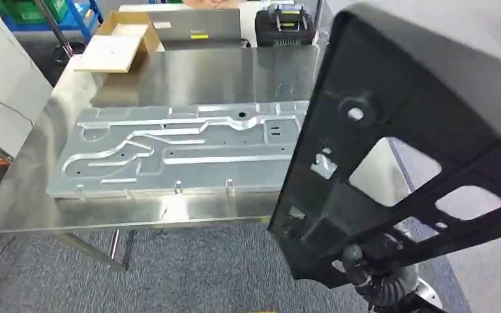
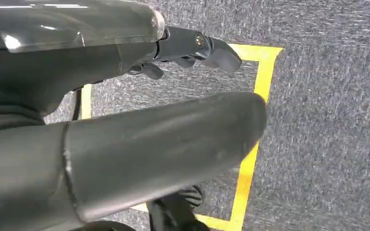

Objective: Take the parts from the cabinet and place them on the table.

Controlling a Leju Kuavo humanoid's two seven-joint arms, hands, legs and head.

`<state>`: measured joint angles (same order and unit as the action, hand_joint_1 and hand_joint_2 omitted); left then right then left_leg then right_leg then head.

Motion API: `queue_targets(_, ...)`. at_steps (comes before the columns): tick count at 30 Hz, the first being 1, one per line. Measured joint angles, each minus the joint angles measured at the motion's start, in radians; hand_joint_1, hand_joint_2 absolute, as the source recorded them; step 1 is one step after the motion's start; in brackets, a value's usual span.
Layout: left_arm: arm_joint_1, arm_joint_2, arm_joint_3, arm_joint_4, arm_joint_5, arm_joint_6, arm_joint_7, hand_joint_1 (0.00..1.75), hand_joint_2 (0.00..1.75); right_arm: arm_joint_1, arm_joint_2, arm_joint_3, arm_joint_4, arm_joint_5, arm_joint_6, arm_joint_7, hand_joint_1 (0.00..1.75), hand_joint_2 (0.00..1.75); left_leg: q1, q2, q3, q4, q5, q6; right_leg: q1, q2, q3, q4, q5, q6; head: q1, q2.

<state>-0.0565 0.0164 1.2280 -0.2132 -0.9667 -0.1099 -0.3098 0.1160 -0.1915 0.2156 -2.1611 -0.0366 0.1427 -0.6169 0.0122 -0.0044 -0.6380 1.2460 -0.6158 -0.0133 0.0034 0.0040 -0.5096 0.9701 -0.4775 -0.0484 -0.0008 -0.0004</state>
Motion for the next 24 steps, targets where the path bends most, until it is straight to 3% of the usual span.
queue_targets(3,0.001,0.000,0.000,0.000,-0.001,-0.001,0.000,0.00,0.00,-0.017,-0.001,-0.016,0.001,-0.001,0.000,0.005,1.75,1.75,0.001,0.002,0.069,-0.243,0.184,0.006,-0.002,-0.003,0.032,0.000,-0.026,0.013,0.000,0.000)
queue_targets(4,0.000,0.000,0.000,0.000,-0.004,-0.002,-0.001,0.00,0.00,-0.025,-0.002,-0.019,0.002,-0.001,0.004,0.005,1.75,1.75,-0.006,0.004,0.064,-0.252,0.148,0.009,0.001,-0.001,0.036,0.006,-0.032,0.020,0.000,0.000)
queue_targets(5,-0.001,0.001,0.000,0.000,-0.006,-0.003,0.000,0.00,0.00,-0.034,-0.006,-0.026,0.002,-0.001,0.004,0.006,1.75,1.75,-0.007,0.005,0.064,-0.250,0.145,0.020,0.002,0.000,0.031,0.005,-0.038,0.027,0.000,0.000)
queue_targets(6,0.002,0.001,0.000,0.000,-0.007,-0.003,0.001,0.00,0.00,-0.043,-0.008,-0.034,0.003,-0.001,0.004,0.009,1.75,1.75,-0.007,0.004,0.064,-0.252,0.163,0.031,0.002,0.000,0.038,0.010,-0.039,0.034,0.000,0.000)
queue_targets(9,0.001,0.001,0.000,0.000,-0.016,-0.007,0.000,0.00,0.00,-0.088,-0.025,-0.068,0.007,0.005,-0.001,0.042,1.75,1.75,0.001,0.003,0.090,-0.258,0.164,0.047,-0.001,0.000,0.031,0.051,-0.052,0.050,0.000,0.000)
queue_targets(10,-0.002,0.002,0.000,0.000,-0.019,-0.008,0.000,0.00,0.00,-0.114,-0.034,-0.081,0.011,0.010,-0.005,0.058,1.75,1.75,0.001,0.003,0.093,-0.258,0.161,0.051,-0.002,-0.001,0.000,0.104,-0.076,0.056,0.000,0.000)
queue_targets(12,-0.006,0.003,0.000,0.000,-0.026,-0.009,-0.005,0.00,0.00,-0.166,-0.057,-0.114,0.037,0.035,-0.019,0.091,1.75,1.75,0.001,0.003,0.095,-0.258,0.156,0.054,-0.007,-0.001,-0.100,0.260,-0.149,0.065,0.000,0.000)
queue_targets(13,-0.006,0.003,0.000,0.000,-0.027,-0.010,-0.008,0.00,0.00,-0.186,-0.067,-0.126,0.054,0.041,-0.021,0.100,1.75,1.75,0.000,0.003,0.096,-0.257,0.153,0.055,-0.009,-0.001,-0.142,0.316,-0.169,0.069,0.000,0.000)
queue_targets(14,-0.005,0.003,0.000,0.000,-0.027,-0.010,-0.011,0.00,0.00,-0.204,-0.076,-0.137,0.069,0.045,-0.021,0.104,1.75,1.75,0.000,0.001,0.100,-0.257,0.148,0.055,-0.010,-0.002,-0.169,0.333,-0.160,0.068,0.000,0.000)
queue_targets(15,-0.005,0.003,0.000,0.000,-0.027,-0.010,-0.012,0.00,0.00,-0.213,-0.081,-0.142,0.076,0.045,-0.021,0.105,1.75,1.75,-0.001,-0.001,0.106,-0.257,0.143,0.054,-0.010,-0.002,-0.169,0.304,-0.125,0.065,0.000,0.000)
queue_targets(18,-0.006,0.003,0.000,0.000,-0.028,-0.010,-0.014,0.00,0.00,-0.239,-0.095,-0.153,0.090,0.047,-0.021,0.107,1.75,1.75,-0.003,-0.006,0.137,-0.261,0.122,0.050,0.001,-0.002,-0.090,0.056,0.059,0.039,0.000,0.000)
queue_targets(19,-0.006,0.000,0.000,0.000,-0.029,-0.010,-0.014,0.00,0.00,-0.244,-0.097,-0.156,0.098,0.047,-0.024,0.106,1.75,1.75,-0.003,-0.007,0.143,-0.265,0.121,0.047,0.007,-0.003,-0.091,0.056,0.032,0.032,0.000,0.000)
queue_targets(20,-0.007,0.000,0.000,0.000,-0.029,-0.010,-0.014,0.00,0.00,-0.253,-0.100,-0.158,0.101,0.048,-0.025,0.107,1.75,1.75,0.000,-0.008,0.135,-0.266,0.120,0.039,0.013,-0.003,-0.089,0.025,0.035,0.025,0.004,0.000)
queue_targets(21,-0.006,0.001,0.000,0.000,-0.029,-0.010,-0.014,0.00,0.00,-0.256,-0.102,-0.159,0.103,0.049,-0.025,0.108,1.75,1.75,0.001,-0.008,0.137,-0.273,0.118,0.031,0.015,-0.004,-0.090,0.030,0.049,0.022,0.002,0.000)
queue_targets(22,-0.003,0.001,0.000,0.000,-0.029,-0.010,-0.014,0.00,0.00,-0.257,-0.103,-0.161,0.106,0.049,-0.026,0.107,1.75,1.75,-0.002,-0.005,0.142,-0.261,0.128,0.024,0.015,-0.003,-0.086,0.023,0.047,0.017,0.002,0.000)
queue_targets(23,-0.004,0.001,0.000,0.000,-0.029,-0.010,-0.014,0.00,0.00,-0.257,-0.103,-0.161,0.108,0.050,-0.026,0.107,1.75,1.75,-0.005,-0.004,0.149,-0.262,0.127,0.018,0.006,0.000,-0.074,0.014,0.049,0.013,0.002,0.000)
queue_targets(24,-0.005,0.003,0.000,0.000,-0.029,-0.010,-0.015,0.00,0.00,-0.258,-0.103,-0.162,0.110,0.059,-0.031,0.111,1.75,1.75,-0.003,-0.002,0.147,-0.248,0.109,0.018,0.002,-0.004,-0.057,0.001,0.050,0.011,0.002,0.000)
